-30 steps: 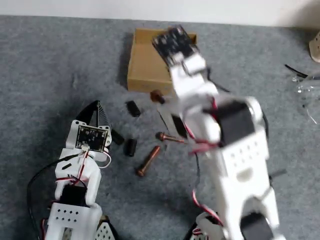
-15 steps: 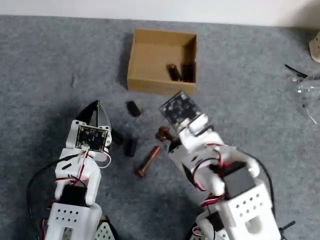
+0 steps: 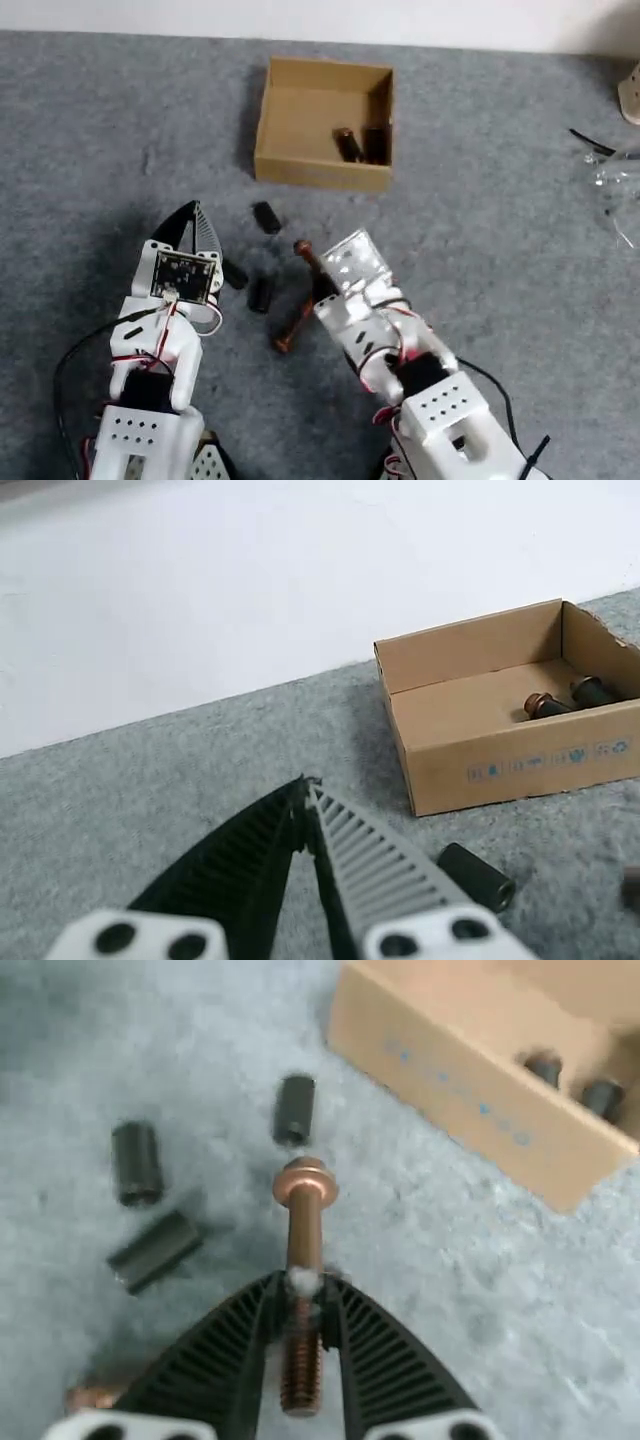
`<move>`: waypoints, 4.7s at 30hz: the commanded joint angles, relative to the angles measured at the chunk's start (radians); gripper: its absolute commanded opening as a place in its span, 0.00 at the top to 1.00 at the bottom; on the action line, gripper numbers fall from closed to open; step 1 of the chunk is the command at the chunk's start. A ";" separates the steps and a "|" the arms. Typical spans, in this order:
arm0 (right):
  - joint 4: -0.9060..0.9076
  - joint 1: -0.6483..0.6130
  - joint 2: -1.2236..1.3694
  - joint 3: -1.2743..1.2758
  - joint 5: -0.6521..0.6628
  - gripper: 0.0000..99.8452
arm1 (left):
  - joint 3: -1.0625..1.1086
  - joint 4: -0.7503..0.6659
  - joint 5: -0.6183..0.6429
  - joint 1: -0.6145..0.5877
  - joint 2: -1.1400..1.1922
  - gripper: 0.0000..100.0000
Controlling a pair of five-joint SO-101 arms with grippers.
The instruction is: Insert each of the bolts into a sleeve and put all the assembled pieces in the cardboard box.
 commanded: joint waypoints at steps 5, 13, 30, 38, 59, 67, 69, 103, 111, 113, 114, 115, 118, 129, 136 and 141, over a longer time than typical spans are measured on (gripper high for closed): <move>-0.079 -0.110 -0.007 0.001 -0.017 1.00 | 0.022 -0.026 0.008 -0.008 0.004 0.99; -0.140 -0.120 0.337 -0.148 -0.020 1.00 | 0.022 -0.026 0.006 -0.008 0.005 0.99; -0.153 -0.120 0.720 -0.358 -0.017 0.99 | 0.022 -0.026 0.006 -0.008 0.004 0.99; -0.145 -0.122 0.727 -0.357 -0.018 0.85 | 0.022 -0.026 0.006 -0.008 0.005 0.99; 0.171 -0.104 0.921 -0.845 -0.015 0.83 | 0.022 -0.026 0.006 -0.010 0.002 0.99; 0.176 -0.079 1.225 -1.133 -0.015 0.83 | 0.016 -0.026 0.014 -0.041 0.002 0.99; 0.176 -0.056 1.287 -1.187 -0.015 0.83 | 0.015 -0.026 0.014 -0.041 0.002 0.99; 0.340 -0.047 1.455 -1.310 0.037 0.99 | 0.016 -0.026 0.012 -0.035 0.002 0.99; 0.340 -0.044 1.184 -1.184 0.038 0.99 | 0.016 -0.026 0.012 -0.035 0.002 0.99; 0.303 -0.044 1.079 -1.087 0.040 0.99 | 0.016 -0.026 0.012 -0.035 0.002 0.99; 0.283 -0.044 1.024 -1.033 0.040 0.99 | 0.016 -0.026 0.012 -0.035 0.002 0.99; 0.263 -0.042 0.966 -0.984 0.040 0.99 | 0.016 -0.026 0.012 -0.035 0.002 0.99; 0.246 -0.013 0.783 -0.854 0.041 1.00 | 0.016 -0.026 0.012 -0.035 0.002 0.99; 0.579 0.407 0.128 -0.398 0.267 1.00 | 0.019 -0.026 0.012 -0.035 0.002 0.99; 0.908 0.512 -0.113 -0.326 0.402 1.00 | 0.021 -0.026 0.012 -0.033 0.002 0.99; 0.993 0.512 -0.117 -0.326 0.402 1.00 | 0.021 -0.026 0.012 -0.033 0.002 0.99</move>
